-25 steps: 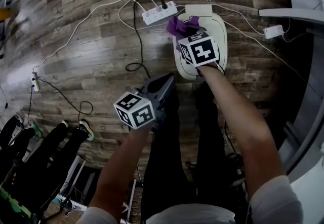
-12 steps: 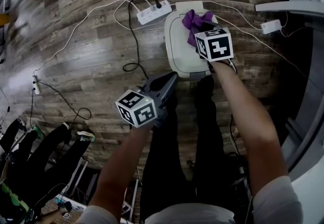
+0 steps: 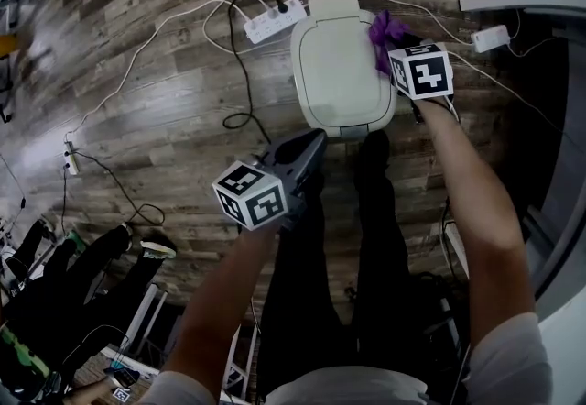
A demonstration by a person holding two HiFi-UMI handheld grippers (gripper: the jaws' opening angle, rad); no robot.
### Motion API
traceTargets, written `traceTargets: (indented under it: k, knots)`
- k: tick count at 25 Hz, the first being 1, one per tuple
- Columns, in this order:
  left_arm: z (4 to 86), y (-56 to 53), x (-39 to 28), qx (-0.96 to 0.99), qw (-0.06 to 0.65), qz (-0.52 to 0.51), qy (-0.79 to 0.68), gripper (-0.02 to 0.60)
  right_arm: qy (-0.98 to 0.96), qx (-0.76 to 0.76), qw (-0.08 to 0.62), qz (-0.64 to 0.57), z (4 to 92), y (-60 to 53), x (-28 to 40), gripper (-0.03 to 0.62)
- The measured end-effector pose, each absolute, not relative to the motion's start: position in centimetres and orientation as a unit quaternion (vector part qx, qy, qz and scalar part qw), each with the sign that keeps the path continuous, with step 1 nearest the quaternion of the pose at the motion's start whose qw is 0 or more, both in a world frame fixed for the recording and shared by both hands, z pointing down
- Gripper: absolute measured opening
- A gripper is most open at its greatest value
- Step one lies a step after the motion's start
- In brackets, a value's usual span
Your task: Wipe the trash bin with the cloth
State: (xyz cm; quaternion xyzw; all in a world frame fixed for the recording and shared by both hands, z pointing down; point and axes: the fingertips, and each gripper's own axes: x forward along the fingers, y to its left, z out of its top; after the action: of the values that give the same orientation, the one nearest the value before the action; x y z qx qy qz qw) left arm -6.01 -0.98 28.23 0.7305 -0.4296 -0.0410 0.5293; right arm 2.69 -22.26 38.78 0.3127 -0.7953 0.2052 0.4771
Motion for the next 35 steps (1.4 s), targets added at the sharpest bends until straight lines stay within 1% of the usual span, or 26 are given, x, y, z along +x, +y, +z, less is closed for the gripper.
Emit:
traceTargets:
  k: [4,8,11,15,19,25,28,30,35]
  knots:
    - [28.3,-0.9,-6.0,0.729,0.53,-0.04,-0.431,0.005,-0.762,0.34,0.519,0.185,39.0,-23.7,7.4,0.095]
    - [28.2,-1.0,-5.9,0.729,0.53,-0.041,-0.43,0.005,-0.764,0.359,0.501,0.192,37.4,-24.3,9.4,0.095]
    - [28.1,-1.1,-6.0,0.73,0.529,-0.043,-0.431,0.005,-0.775,0.36,0.482,0.193,36.0,-24.2,9.1,0.095]
    - [28.2,-1.1,-6.5,0.729,0.528,-0.044,-0.433,0.005,-0.798,0.353,0.444,0.205,34.0,-23.3,6.4,0.095]
    - [28.1,-0.9,-7.1,0.727,0.529,-0.044,-0.436,0.005,-0.831,0.325,0.39,0.226,31.9,-21.0,1.4,0.095]
    - [28.3,-0.4,-8.3,0.722,0.528,-0.043,-0.444,0.005,-0.889,0.212,0.333,0.233,29.7,-14.6,-8.1,0.095]
    - [28.8,0.1,-9.1,0.718,0.531,-0.039,-0.449,0.005,-0.912,0.141,0.299,0.244,29.1,-11.3,-11.7,0.095]
    - [29.0,0.4,-9.5,0.715,0.533,-0.037,-0.451,0.005,-0.913,0.107,0.302,0.252,30.3,-9.5,-12.4,0.095]
    - [29.5,0.9,-9.8,0.712,0.536,-0.035,-0.452,0.005,-0.891,0.094,0.384,0.224,35.6,-7.3,-9.7,0.095]
